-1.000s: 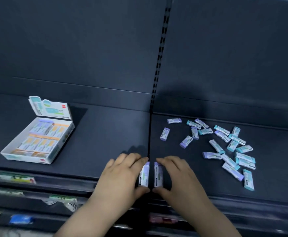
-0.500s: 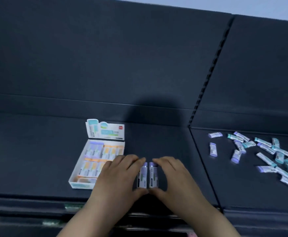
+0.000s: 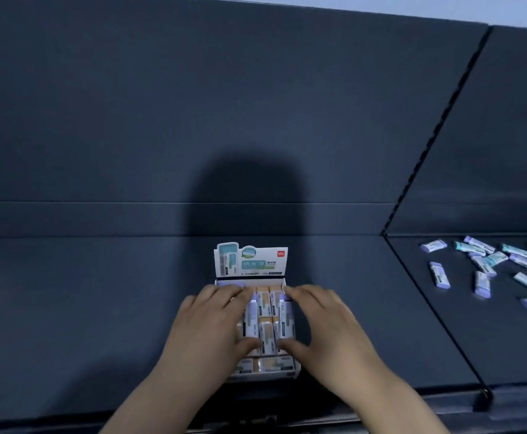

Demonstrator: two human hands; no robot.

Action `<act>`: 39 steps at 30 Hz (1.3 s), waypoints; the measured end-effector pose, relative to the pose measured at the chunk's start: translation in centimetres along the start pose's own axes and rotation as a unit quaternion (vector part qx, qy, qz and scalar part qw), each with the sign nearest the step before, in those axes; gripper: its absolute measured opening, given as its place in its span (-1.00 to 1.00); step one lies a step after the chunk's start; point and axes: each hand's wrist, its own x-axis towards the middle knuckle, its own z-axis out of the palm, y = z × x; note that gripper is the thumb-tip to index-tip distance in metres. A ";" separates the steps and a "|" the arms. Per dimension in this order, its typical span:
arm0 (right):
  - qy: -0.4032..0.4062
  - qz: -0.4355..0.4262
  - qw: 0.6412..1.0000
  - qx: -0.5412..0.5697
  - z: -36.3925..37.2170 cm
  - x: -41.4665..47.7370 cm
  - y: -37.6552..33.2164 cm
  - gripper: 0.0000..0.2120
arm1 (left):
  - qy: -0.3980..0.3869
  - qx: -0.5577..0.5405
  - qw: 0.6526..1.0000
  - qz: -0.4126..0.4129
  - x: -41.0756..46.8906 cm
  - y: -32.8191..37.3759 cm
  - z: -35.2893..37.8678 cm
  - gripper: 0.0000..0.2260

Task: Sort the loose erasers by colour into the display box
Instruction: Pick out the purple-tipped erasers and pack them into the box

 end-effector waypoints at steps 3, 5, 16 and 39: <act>-0.006 -0.015 1.000 -0.027 0.1 1.4 0.3 -0.36 | -0.008 -0.029 0.999 -0.014 1.1 0.0 0.3 -0.35; -0.019 -0.025 0.999 -0.043 0.3 2.5 0.6 -0.40 | 0.005 -0.023 1.000 -0.008 1.7 -0.2 1.1 -0.38; -0.054 -0.043 0.996 -0.056 3.0 5.4 1.9 -0.41 | -0.045 -0.053 0.996 -0.046 3.2 -0.1 2.1 -0.41; 0.027 -0.027 0.998 -0.057 5.0 4.6 2.1 -0.64 | -0.022 0.015 0.999 -0.036 2.5 1.2 3.3 -0.60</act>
